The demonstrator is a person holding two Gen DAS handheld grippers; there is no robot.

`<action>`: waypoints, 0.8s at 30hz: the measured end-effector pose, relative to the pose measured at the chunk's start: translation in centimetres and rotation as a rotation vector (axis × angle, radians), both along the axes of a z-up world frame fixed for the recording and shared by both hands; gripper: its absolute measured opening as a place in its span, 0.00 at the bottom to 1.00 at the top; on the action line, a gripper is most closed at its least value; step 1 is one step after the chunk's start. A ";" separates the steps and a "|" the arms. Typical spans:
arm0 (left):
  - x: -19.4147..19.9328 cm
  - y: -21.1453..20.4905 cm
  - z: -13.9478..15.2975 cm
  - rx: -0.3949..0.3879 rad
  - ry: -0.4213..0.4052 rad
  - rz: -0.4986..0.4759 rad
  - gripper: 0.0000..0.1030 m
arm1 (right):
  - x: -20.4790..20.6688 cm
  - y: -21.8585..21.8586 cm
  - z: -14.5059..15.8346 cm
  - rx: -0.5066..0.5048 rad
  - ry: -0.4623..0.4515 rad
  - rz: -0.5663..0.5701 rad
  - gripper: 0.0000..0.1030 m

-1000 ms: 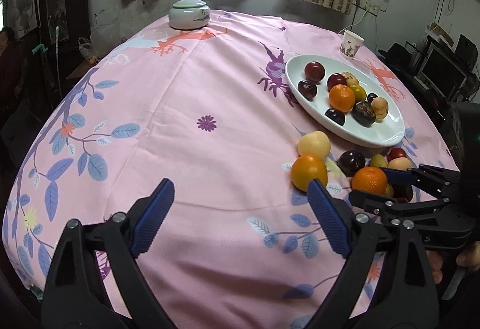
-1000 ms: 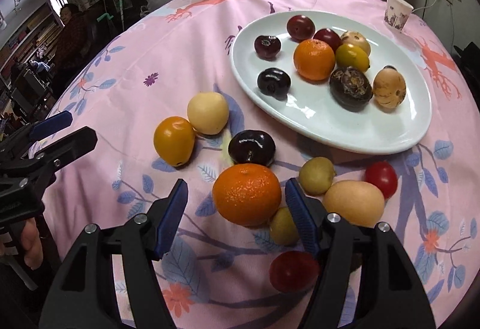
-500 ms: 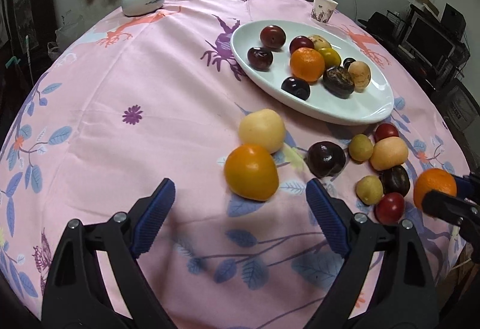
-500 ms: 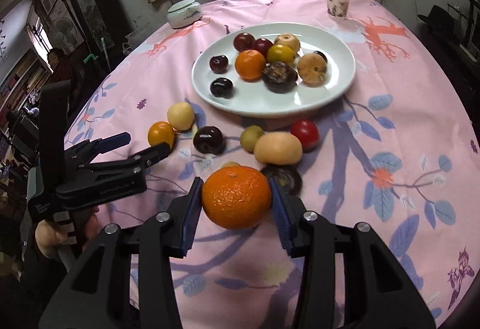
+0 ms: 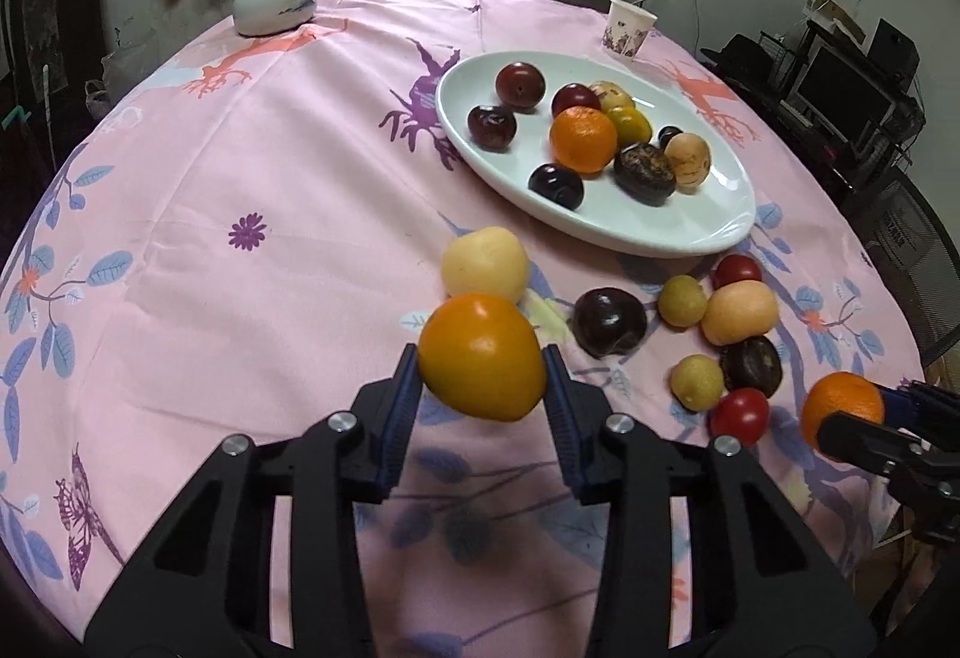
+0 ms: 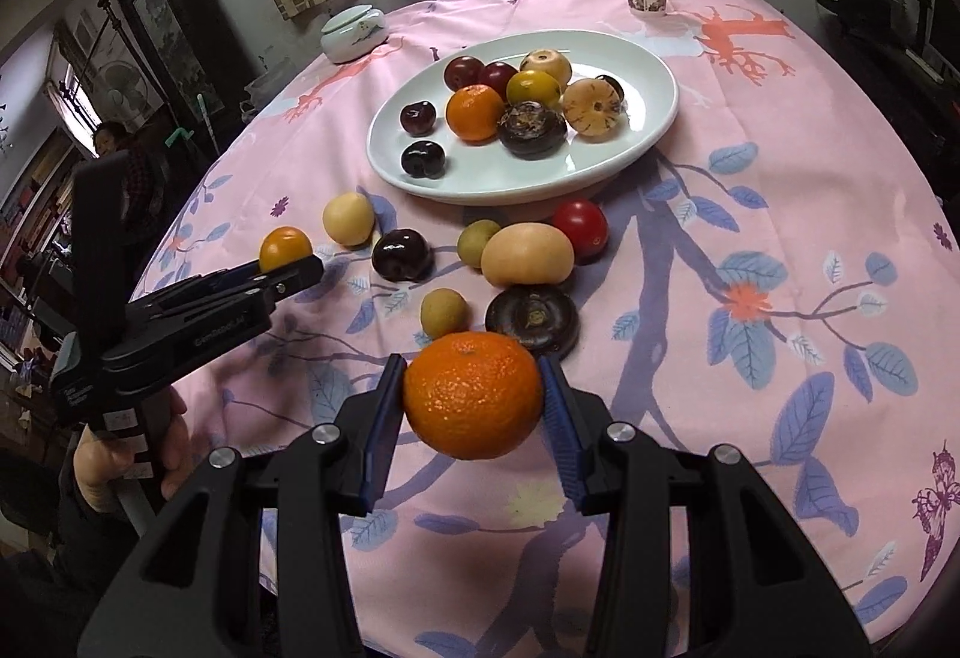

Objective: Organize fruits
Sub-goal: 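Grasp a yellow-orange fruit with the left tool while the right tool holds its orange, then carry both fruits onto the white plate and open both tools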

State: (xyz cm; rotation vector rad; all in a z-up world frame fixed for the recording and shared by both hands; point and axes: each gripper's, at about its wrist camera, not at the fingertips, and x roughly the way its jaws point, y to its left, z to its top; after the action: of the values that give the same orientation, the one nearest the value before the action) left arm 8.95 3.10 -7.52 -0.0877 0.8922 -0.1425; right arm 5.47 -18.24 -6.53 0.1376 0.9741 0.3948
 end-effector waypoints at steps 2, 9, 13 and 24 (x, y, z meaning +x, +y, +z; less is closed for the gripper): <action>-1.1 -0.2 1.1 -0.013 -0.023 -0.019 0.39 | 0.1 0.2 -0.1 0.001 0.003 0.002 0.44; -3.8 -1.7 2.8 -0.033 -0.054 -0.093 0.39 | -0.2 1.4 0.2 -0.001 -0.001 0.025 0.44; -4.2 -2.1 2.5 -0.034 -0.046 -0.110 0.39 | -0.5 1.5 0.5 -0.004 -0.013 0.026 0.44; -4.2 -2.3 2.6 -0.030 -0.043 -0.117 0.39 | -0.7 1.0 0.6 0.002 -0.018 0.015 0.44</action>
State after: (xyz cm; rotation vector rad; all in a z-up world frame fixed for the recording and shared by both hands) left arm 4.72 0.81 -4.93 -0.0596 0.8524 -0.2661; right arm 4.81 -17.20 -5.90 0.1286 0.9574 0.4106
